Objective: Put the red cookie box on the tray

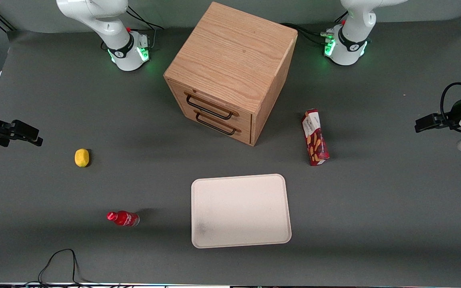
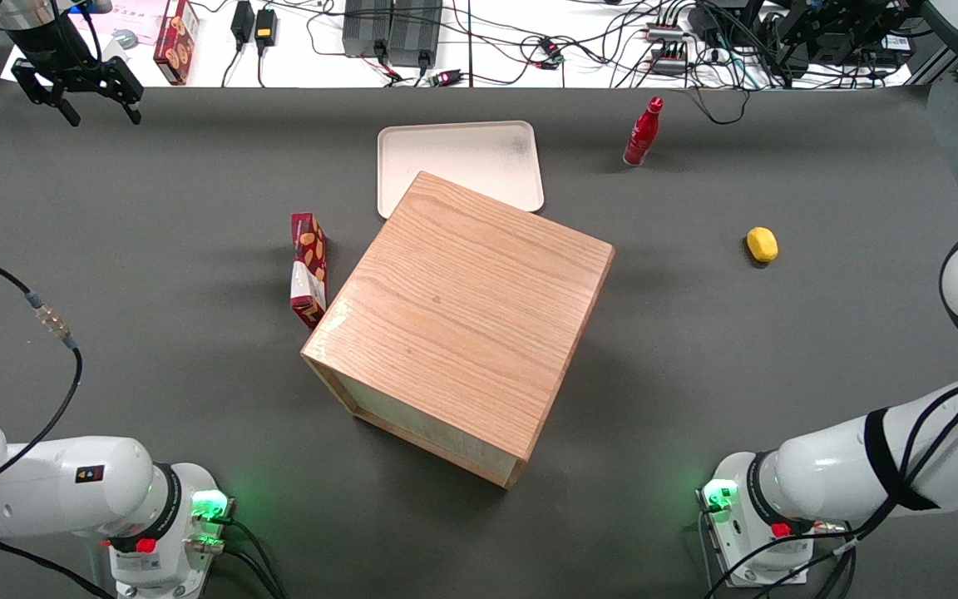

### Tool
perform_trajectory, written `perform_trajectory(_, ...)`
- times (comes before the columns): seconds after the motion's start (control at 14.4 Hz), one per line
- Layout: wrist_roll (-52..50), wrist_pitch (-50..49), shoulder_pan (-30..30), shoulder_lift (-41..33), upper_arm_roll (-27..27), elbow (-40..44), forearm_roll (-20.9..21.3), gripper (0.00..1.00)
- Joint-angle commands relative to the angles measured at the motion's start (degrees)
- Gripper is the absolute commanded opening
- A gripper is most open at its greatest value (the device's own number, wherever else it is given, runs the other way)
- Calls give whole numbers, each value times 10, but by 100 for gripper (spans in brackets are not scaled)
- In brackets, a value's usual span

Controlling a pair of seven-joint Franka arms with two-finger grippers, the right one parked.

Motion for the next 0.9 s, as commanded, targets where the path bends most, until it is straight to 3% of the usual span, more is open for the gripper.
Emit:
perform_trajectory(0.0, 3, -4, 5, 10, -8, 25, 8, 100)
perform_trajectory(0.83, 2, -39, 2, 41, -11, 84, 11, 100)
